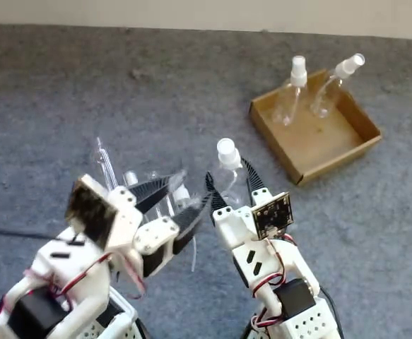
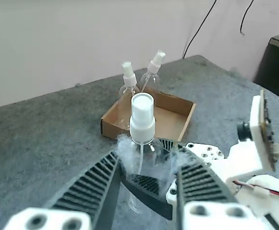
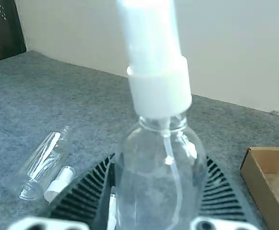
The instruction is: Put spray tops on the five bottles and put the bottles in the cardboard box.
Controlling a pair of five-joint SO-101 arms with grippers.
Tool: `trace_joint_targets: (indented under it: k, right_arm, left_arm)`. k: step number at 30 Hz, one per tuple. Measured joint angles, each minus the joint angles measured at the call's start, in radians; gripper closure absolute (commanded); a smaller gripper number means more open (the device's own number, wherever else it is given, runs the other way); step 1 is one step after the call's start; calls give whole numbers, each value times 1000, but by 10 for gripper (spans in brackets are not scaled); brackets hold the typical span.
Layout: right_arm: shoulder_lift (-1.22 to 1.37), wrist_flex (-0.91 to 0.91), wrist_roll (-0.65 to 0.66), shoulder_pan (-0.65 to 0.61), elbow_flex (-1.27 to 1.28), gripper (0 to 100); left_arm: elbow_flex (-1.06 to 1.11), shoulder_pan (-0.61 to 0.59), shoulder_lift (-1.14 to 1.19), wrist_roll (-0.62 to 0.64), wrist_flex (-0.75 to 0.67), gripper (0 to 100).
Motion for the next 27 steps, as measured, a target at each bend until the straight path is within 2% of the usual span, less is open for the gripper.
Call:
trace_joint_targets:
  k: [3,8,18,23,27]
  right_arm:
    - [0,0,0,40,0,826]
    - [0,0,0,152,0,826]
    - [0,115,0,157,-114,827]
    - [9,117,0,157,-180,827]
    - [133,100,0,157,-258,827]
  left_arm:
    - [60,0,-52,0,0,954]
    - [192,0,-133,0,0,951]
    - [540,0,-344,0,-190,949]
    - [571,2,-350,0,-207,949]
    - [572,2,-350,0,-209,949]
